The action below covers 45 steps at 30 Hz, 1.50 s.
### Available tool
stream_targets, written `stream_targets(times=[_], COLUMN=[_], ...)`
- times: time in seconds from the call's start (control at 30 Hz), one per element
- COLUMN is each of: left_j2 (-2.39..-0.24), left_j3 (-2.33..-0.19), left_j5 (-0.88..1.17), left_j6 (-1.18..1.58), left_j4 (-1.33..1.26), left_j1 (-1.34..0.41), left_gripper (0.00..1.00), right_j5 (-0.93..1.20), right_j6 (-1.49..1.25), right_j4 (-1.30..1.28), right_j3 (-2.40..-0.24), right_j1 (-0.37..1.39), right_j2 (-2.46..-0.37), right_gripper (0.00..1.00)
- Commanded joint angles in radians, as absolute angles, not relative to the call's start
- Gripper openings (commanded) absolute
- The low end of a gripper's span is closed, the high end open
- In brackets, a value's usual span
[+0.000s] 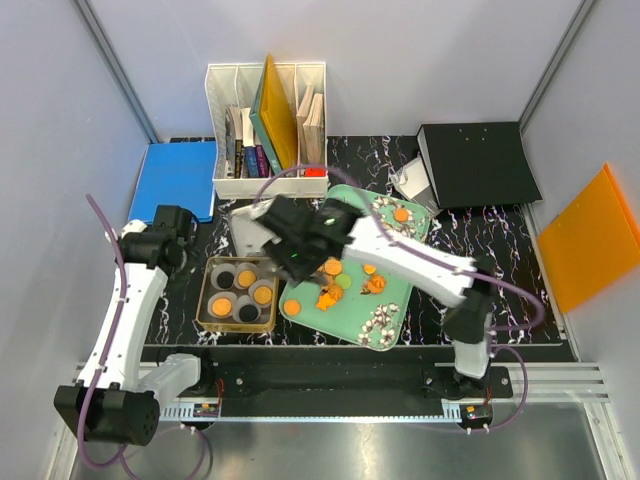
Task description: Pack the cookies
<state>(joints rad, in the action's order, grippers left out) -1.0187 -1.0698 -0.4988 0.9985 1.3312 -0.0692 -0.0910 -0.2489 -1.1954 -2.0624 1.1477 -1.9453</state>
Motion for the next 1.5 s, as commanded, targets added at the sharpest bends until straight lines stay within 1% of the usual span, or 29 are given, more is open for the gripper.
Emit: stream_targets(times=[0.0, 0.07, 0.13, 0.2, 0.27, 0.4, 0.53, 0.57, 0.67, 0.7, 0.8, 1.03, 1.13, 1.2, 1.3, 1.47], left_j2=[-1.054, -1.069, -1.094, -1.117, -1.137, -1.144, -1.143, -1.138, -1.117, -1.111, -1.098, -1.104, -1.1, -1.1, -1.097, -1.098], left_j3=[-1.094, -1.089, -1.083, -1.083, -1.089, -1.103, -1.104, -1.103, -1.083, -1.074, -1.066, -1.069, -1.068, -1.068, -1.069, -1.068], left_j5=[-0.427, -0.385, -0.321, -0.255, -0.224, -0.173, -0.146, -0.111, -0.034, -0.019, -0.006, 0.031, 0.029, 0.028, 0.02, 0.014], left_j6=[0.959, 0.922, 0.898, 0.844, 0.809, 0.784, 0.77, 0.761, 0.75, 0.749, 0.736, 0.718, 0.709, 0.704, 0.696, 0.695], left_j4=[1.263, 1.224, 1.201, 1.161, 1.14, 1.115, 1.103, 1.091, 1.053, 1.042, 1.012, 0.98, 0.979, 0.979, 0.977, 0.979], left_j1=[-0.077, -0.078, -0.083, -0.092, -0.106, -0.133, -0.159, -0.164, -0.181, -0.184, -0.206, -0.247, -0.261, -0.268, -0.279, -0.282], left_gripper=[0.99, 0.99, 0.99, 0.99, 0.99, 0.99, 0.99, 0.99, 0.99, 0.99, 0.99, 0.99, 0.99, 0.99, 0.99, 0.99], right_j5=[-0.213, -0.235, -0.265, -0.293, -0.285, -0.278, -0.259, -0.253, -0.209, -0.196, -0.141, -0.083, -0.074, -0.068, -0.048, -0.026], right_j6=[-0.317, -0.33, -0.336, -0.35, -0.385, -0.426, -0.443, -0.442, -0.445, -0.445, -0.43, -0.451, -0.466, -0.469, -0.469, -0.459], right_j4=[-1.135, -1.111, -1.111, -1.114, -1.114, -1.109, -1.091, -1.082, -1.051, -1.043, -1.022, -0.947, -0.913, -0.899, -0.881, -0.867], right_j3=[-1.848, -1.783, -1.714, -1.645, -1.596, -1.484, -1.427, -1.411, -1.349, -1.315, -1.26, -1.197, -1.19, -1.193, -1.193, -1.184], right_j1=[0.969, 0.914, 0.844, 0.789, 0.685, 0.519, 0.362, 0.297, 0.192, 0.133, 0.026, -0.031, -0.032, -0.032, -0.034, -0.034], right_j2=[-1.639, -1.544, -1.496, -1.447, -1.404, -1.381, -1.378, -1.373, -1.352, -1.347, -1.354, -1.482, -1.526, -1.569, -1.627, -1.71], right_gripper=[0.54, 0.53, 0.52, 0.5, 0.47, 0.45, 0.44, 0.43, 0.43, 0.43, 0.43, 0.44, 0.46, 0.51, 0.54, 0.54])
